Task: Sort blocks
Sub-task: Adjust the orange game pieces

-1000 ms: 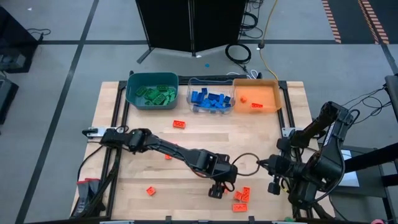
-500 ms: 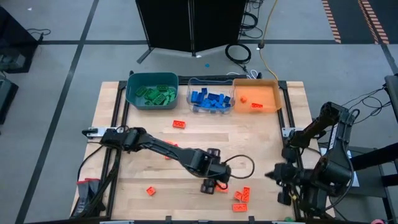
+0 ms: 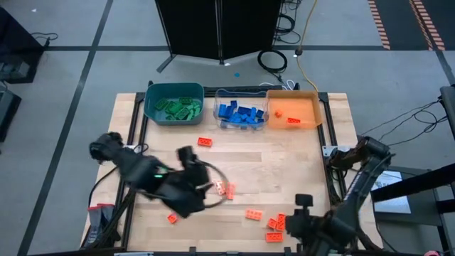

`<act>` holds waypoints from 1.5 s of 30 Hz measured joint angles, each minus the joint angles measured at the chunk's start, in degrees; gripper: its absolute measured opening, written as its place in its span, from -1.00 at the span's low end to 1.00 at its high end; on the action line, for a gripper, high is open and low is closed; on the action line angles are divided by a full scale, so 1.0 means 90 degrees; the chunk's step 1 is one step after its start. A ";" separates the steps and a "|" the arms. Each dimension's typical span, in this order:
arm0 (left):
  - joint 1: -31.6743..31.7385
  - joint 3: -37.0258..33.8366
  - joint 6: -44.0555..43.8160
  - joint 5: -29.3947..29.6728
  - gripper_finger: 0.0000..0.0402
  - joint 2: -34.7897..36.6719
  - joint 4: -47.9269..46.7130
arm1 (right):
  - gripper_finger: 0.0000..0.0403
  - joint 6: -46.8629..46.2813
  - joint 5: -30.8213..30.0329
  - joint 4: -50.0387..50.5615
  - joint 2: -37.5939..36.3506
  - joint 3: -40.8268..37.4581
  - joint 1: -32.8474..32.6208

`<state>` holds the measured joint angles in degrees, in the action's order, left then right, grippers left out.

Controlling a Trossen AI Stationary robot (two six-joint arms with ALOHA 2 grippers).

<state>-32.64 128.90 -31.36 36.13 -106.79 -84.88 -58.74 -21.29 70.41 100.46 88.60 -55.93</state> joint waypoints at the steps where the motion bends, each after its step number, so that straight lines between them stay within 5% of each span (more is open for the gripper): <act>1: -0.0126 0.0000 -0.0323 0.0183 0.49 0.0124 -0.0072 | -0.51 0.0184 0.0290 -0.0106 0.0073 -0.0001 0.0088; 7: -0.0977 0.0000 -0.1391 0.0947 0.49 0.0431 -0.0579 | -0.36 0.1108 0.1852 -0.1716 0.0421 0.0001 0.0350; 16: -0.1903 -0.0286 -0.2421 0.1061 0.49 0.0381 -0.0571 | -0.94 0.1524 0.2327 -0.1514 0.1390 -0.0002 0.0225; 24: -0.2199 -0.0469 -0.3094 0.1135 0.49 0.0377 -0.0571 | -0.99 0.2362 0.2860 -0.2274 0.2163 -0.0002 0.0497; 28: -0.2254 -0.0469 -0.3444 0.1137 0.49 0.0377 -0.0571 | -1.00 0.3197 0.2577 -0.2334 0.2228 -0.0206 0.0648; 36: -0.2263 -0.0469 -0.3816 0.1138 0.49 0.0377 -0.0571 | -1.00 0.4156 0.3346 -0.2739 0.2143 -0.1205 0.1898; 41: -0.2263 -0.0469 -0.3766 0.1351 0.49 0.0377 -0.0569 | -1.00 0.4970 0.4703 -0.2991 0.2223 -0.1294 0.2841; 45: -0.2263 -0.0469 -0.3800 0.1424 0.49 0.0377 -0.0571 | -1.00 0.5099 0.4476 -0.2997 0.2215 -0.1290 0.3513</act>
<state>-53.01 124.68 -65.56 48.95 -103.39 -90.02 -12.85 19.00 43.44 120.39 76.99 -24.31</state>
